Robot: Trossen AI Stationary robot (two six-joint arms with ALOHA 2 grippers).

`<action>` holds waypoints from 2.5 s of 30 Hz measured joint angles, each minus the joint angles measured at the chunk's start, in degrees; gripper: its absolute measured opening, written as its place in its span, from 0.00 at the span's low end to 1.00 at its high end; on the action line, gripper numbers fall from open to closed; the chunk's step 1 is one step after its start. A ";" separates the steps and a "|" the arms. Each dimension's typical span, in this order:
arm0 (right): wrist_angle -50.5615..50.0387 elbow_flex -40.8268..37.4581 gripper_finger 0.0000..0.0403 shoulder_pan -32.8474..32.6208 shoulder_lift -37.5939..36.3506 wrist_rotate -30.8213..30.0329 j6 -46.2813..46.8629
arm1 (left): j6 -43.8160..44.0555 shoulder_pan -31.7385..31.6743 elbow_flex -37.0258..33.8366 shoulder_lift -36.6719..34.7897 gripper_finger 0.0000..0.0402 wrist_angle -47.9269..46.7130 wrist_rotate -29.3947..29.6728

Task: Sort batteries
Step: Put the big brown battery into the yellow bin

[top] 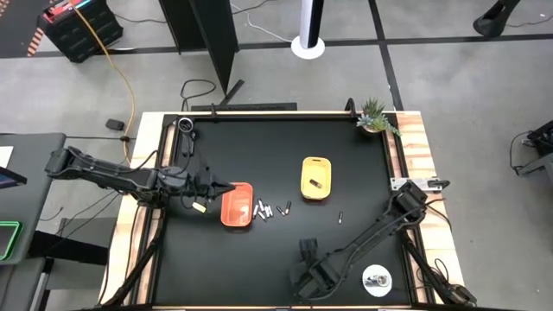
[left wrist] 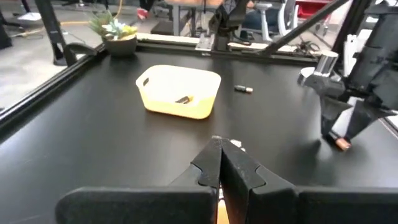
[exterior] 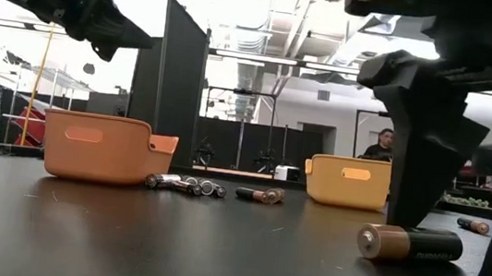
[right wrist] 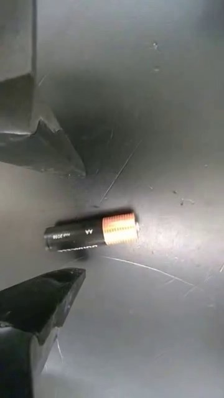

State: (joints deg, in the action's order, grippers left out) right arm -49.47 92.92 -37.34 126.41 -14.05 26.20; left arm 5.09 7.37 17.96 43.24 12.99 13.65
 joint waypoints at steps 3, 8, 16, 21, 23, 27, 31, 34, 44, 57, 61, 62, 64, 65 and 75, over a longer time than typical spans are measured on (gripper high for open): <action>0.09 0.03 0.67 0.34 -0.60 0.55 -2.45 | 0.10 0.39 0.00 0.00 0.00 -0.20 0.00; 0.61 -0.09 0.63 2.05 -1.03 3.66 -3.17 | 0.12 0.46 0.00 -0.02 0.00 -0.01 0.00; 0.93 -0.09 0.56 5.27 -1.05 8.81 -6.23 | -0.05 0.46 0.00 -0.02 0.00 0.03 0.02; 1.32 -0.10 0.50 7.00 -1.05 10.88 -7.18 | -0.05 0.47 0.00 -0.01 0.00 0.00 0.01; 1.33 -0.11 0.46 7.41 -1.05 11.12 -7.41 | -0.07 0.48 0.00 -0.02 0.00 -0.01 0.02; 1.31 -0.13 0.37 8.02 -1.05 11.65 -7.41 | -0.07 0.49 0.00 -0.02 0.00 -0.02 0.02; 1.31 -0.15 0.28 8.24 -1.05 11.63 -7.41 | -0.07 0.49 0.00 -0.02 0.00 -0.02 0.02; 1.31 -0.15 0.24 8.24 -1.05 11.55 -7.39 | -0.07 0.49 0.00 -0.02 0.00 -0.03 0.02; 1.42 -0.15 0.18 8.21 -1.08 11.47 -7.21 | -0.10 0.49 0.00 -0.01 0.00 -0.04 0.04; 0.55 0.55 0.18 8.21 -1.01 11.33 -7.29 | -0.10 0.49 0.00 -0.02 0.00 -0.06 0.04; -0.80 1.98 0.17 8.24 -0.79 11.22 -7.89 | -0.10 0.49 0.00 -0.02 0.00 -0.24 0.04; -1.29 2.48 0.17 8.24 -0.71 11.12 -8.15 | -0.10 0.49 0.00 -0.02 0.00 -0.26 0.04; -1.66 3.00 0.17 8.45 -0.66 10.88 -8.53 | -0.10 0.48 0.00 -0.02 0.00 -0.26 0.04; -1.57 3.09 0.17 8.70 -0.66 10.71 -8.55 | -0.10 0.48 0.00 0.00 0.00 -0.26 0.04; -2.20 3.45 0.17 11.38 -0.66 9.38 -10.12 | -0.03 0.48 0.00 0.00 0.00 -0.41 0.04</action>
State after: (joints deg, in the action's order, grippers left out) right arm -51.67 96.38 -25.96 125.75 -4.67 16.08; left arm 5.06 7.85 17.96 43.24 12.58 13.69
